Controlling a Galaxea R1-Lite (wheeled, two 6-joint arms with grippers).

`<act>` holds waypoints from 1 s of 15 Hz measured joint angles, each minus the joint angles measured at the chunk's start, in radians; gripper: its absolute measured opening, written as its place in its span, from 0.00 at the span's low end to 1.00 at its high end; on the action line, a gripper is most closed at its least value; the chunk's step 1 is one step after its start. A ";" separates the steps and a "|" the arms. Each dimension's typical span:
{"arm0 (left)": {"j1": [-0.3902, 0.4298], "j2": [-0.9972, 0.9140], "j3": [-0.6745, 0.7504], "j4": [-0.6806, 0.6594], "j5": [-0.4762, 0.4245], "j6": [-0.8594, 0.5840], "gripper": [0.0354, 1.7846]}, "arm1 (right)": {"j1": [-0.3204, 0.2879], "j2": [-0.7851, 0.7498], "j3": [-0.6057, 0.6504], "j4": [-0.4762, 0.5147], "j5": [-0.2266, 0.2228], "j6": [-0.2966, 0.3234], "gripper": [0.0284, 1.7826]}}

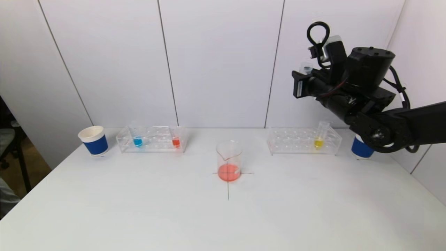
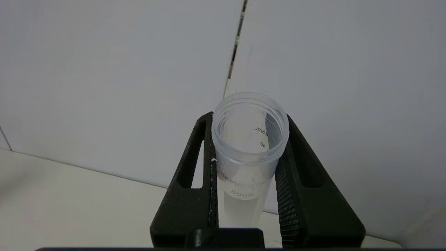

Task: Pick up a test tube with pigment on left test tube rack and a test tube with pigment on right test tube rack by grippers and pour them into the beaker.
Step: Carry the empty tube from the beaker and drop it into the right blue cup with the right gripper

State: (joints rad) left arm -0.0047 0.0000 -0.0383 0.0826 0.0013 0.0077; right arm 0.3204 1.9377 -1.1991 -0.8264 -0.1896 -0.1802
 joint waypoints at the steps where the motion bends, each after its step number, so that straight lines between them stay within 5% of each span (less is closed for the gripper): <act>1: 0.000 0.000 0.000 0.000 0.000 0.000 0.97 | -0.020 -0.005 0.000 0.009 0.003 0.006 0.28; 9: 0.000 0.000 0.000 0.000 0.000 0.000 0.97 | -0.227 -0.044 -0.020 0.102 0.092 0.116 0.28; 15: 0.000 0.000 0.000 0.000 0.000 0.000 0.97 | -0.454 -0.034 -0.037 0.133 0.223 0.142 0.28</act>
State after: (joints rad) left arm -0.0047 0.0000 -0.0385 0.0826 0.0017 0.0077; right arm -0.1332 1.9036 -1.2357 -0.6936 0.0330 -0.0383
